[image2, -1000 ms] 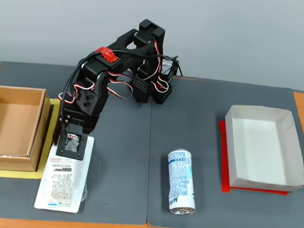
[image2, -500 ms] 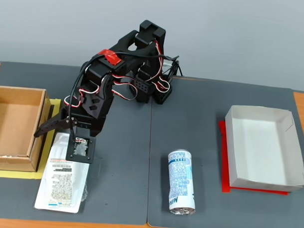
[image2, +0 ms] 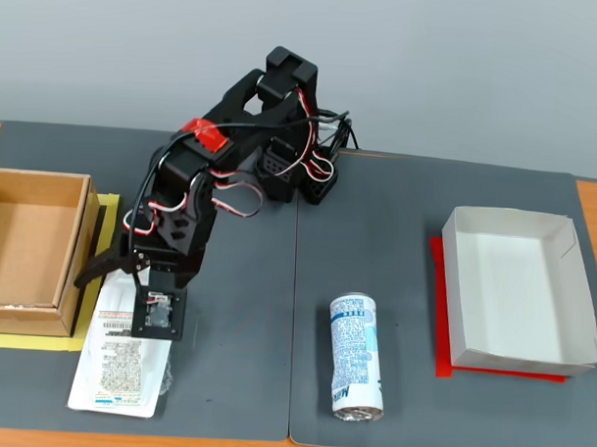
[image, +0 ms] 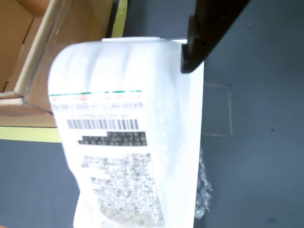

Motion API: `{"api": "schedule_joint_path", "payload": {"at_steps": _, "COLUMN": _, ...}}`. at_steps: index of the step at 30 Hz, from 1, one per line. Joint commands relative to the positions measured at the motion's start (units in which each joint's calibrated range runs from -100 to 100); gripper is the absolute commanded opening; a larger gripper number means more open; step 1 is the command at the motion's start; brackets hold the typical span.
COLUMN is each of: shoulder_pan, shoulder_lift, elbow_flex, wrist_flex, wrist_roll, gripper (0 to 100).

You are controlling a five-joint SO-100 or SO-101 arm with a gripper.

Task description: Pick the sandwich and put it in the gray box

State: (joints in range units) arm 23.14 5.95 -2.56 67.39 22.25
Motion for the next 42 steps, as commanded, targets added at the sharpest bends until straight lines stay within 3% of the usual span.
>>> {"api": "schedule_joint_path", "payload": {"at_steps": 1, "shoulder_pan": 0.2, "shoulder_lift": 0.3, "elbow_flex": -1.8, "wrist_flex": -0.5, "wrist_roll": -0.2, "gripper": 46}}
{"api": "schedule_joint_path", "payload": {"at_steps": 29, "shoulder_pan": 2.6, "shoulder_lift": 11.6, "elbow_flex": -1.8, "wrist_flex": -7.8, "wrist_roll": 0.2, "gripper": 45}}
{"api": "schedule_joint_path", "payload": {"at_steps": 42, "shoulder_pan": 2.6, "shoulder_lift": 12.2, "elbow_flex": -1.7, "wrist_flex": -7.8, "wrist_roll": 0.2, "gripper": 2}}
